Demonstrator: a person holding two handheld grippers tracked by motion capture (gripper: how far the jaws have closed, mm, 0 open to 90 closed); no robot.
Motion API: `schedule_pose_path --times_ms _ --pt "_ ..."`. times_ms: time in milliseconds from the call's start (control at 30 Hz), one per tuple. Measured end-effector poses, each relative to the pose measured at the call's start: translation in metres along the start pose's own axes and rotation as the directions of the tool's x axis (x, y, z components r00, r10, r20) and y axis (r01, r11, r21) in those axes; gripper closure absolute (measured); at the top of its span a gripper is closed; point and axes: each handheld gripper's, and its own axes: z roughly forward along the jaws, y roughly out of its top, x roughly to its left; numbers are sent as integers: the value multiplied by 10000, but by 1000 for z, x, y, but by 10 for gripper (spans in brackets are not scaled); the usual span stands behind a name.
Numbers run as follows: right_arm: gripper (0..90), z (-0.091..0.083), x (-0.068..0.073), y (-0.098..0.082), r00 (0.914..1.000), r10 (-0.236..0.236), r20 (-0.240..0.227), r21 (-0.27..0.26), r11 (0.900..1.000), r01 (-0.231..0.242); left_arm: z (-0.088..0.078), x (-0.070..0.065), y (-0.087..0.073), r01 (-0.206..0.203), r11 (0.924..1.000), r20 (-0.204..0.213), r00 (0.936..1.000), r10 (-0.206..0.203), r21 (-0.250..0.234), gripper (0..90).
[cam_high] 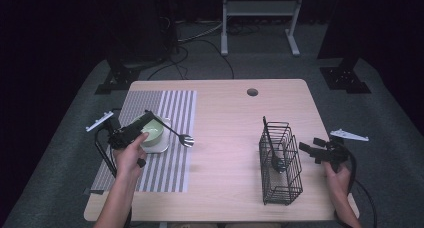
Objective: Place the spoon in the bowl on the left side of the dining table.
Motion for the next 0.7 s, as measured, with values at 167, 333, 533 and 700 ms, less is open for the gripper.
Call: schedule_pose_path --times_ms 167,333,533,700 --pt "134 0 0 0 10000 19 -11 2 10000 -19 -2 5 3 25 10000 -165 9999 -26 -81 893" --pt "134 0 0 0 10000 31 -18 1 10000 -31 -3 8 6 42 9999 -271 9996 -47 -152 893" --pt "134 0 0 0 10000 41 -21 5 10000 -41 -5 11 9 59 9997 -357 9993 -67 -227 893" --pt "134 0 0 0 10000 53 -16 4 10000 -53 -4 13 10 30 9997 -432 9991 -40 -226 893"
